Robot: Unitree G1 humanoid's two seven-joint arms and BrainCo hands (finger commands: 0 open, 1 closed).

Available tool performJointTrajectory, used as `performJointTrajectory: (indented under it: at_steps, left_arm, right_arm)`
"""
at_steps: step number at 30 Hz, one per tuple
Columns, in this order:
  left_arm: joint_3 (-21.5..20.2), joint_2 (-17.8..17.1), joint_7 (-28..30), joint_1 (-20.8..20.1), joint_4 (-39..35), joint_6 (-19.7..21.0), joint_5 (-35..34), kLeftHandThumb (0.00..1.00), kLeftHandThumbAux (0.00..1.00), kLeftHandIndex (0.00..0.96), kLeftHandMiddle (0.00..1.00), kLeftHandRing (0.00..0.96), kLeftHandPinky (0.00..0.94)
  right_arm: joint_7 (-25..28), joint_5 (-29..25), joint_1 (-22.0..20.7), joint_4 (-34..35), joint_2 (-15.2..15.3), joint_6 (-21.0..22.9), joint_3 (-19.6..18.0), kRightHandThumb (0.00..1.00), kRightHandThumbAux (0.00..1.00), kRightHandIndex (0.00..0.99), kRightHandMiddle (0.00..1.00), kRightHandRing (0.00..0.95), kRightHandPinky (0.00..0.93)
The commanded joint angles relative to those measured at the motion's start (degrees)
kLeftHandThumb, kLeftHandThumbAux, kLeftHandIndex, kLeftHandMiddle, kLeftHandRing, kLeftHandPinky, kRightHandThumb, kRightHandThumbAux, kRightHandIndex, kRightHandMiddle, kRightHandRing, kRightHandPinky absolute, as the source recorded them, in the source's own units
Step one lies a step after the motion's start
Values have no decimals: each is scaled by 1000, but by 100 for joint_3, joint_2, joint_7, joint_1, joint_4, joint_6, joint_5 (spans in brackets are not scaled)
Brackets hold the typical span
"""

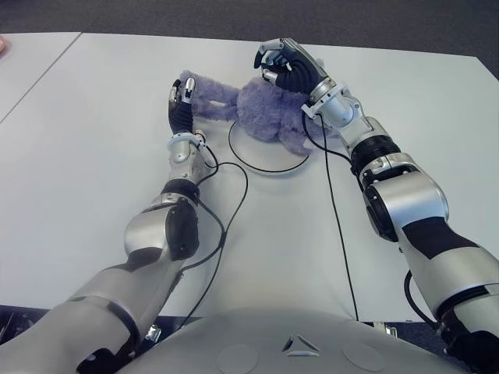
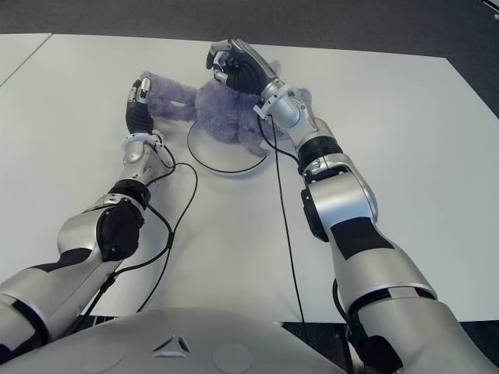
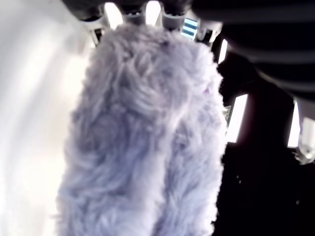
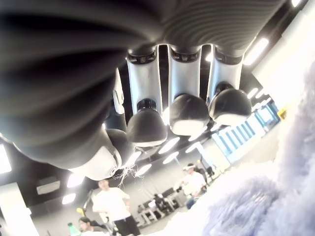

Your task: Put the doll into the plate.

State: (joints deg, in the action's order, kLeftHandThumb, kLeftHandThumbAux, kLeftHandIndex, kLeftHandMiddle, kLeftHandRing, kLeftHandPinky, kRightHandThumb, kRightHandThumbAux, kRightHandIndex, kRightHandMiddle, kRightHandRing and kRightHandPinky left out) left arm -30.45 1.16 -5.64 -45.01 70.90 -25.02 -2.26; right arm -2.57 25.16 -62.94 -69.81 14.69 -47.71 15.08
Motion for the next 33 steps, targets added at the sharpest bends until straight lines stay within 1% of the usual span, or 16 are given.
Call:
performJointTrajectory:
  at_steps: [1, 2, 5, 7, 12, 19, 21, 30, 33]
  left_arm:
    - [-127, 245, -324, 944, 759, 900, -134, 0, 491, 0, 71, 68, 74]
    - [-134, 244, -318, 942, 759, 902, -141, 0, 493, 0, 71, 69, 74]
    - [-134, 240, -316, 944, 763, 930, -136, 0, 497, 0, 70, 68, 73]
    - [-138, 234, -318, 934, 764, 942, -136, 0, 499, 0, 70, 68, 75]
    - [-141, 238, -345, 902, 763, 970, -142, 0, 509, 0, 72, 70, 79]
    - [-86, 240, -431, 877, 768, 1046, -85, 0, 527, 0, 75, 74, 72]
    - [-71, 237, -448, 878, 768, 1027, -68, 0, 530, 0, 76, 76, 73]
    - [-166, 249, -419, 872, 767, 985, -160, 0, 545, 0, 83, 78, 83]
    - [-172, 252, -419, 869, 767, 997, -162, 0, 547, 0, 85, 80, 84]
  right_arm:
    - [-11, -32, -448, -157, -67, 328, -57, 698, 719, 439, 845, 833, 818]
    - [18, -66, -543, -170, -69, 379, -88, 697, 719, 439, 838, 827, 818]
    - [-171, -12, -663, -145, -92, 430, -77, 696, 721, 438, 818, 812, 801]
    - [-272, 27, -673, -138, -93, 435, -53, 693, 722, 436, 799, 795, 775]
    - [-514, 130, -650, -136, -104, 437, 42, 687, 724, 434, 773, 774, 747]
    - [-676, 201, -595, -138, -133, 479, 123, 684, 725, 431, 758, 763, 744]
    - [-712, 225, -592, -145, -135, 502, 146, 682, 725, 430, 753, 756, 729]
    - [-939, 356, -644, -177, -154, 586, 246, 678, 727, 428, 732, 730, 684]
    - [-1084, 412, -684, -173, -170, 569, 288, 677, 728, 426, 737, 734, 694]
